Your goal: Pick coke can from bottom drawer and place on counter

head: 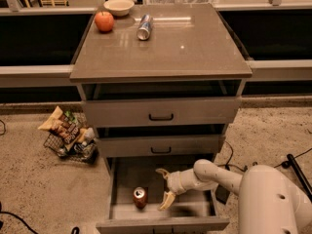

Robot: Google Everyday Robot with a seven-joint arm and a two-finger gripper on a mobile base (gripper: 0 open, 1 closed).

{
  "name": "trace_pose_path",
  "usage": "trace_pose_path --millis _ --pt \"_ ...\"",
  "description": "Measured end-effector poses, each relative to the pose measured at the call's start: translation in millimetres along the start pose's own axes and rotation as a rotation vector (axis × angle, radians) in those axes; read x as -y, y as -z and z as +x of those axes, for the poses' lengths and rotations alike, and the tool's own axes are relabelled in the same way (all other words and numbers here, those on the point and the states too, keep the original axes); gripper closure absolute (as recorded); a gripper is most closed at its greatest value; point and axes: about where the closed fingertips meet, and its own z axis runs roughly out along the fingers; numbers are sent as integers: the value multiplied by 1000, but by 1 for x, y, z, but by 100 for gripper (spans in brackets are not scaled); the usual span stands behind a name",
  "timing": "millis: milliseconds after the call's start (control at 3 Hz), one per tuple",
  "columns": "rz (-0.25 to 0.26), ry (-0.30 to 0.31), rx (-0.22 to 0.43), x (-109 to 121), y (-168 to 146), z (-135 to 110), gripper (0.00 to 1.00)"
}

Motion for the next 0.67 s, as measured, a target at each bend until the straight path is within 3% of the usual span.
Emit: trace_pose_path --millis 667 --pt "-68 22 18 -2 -53 14 0"
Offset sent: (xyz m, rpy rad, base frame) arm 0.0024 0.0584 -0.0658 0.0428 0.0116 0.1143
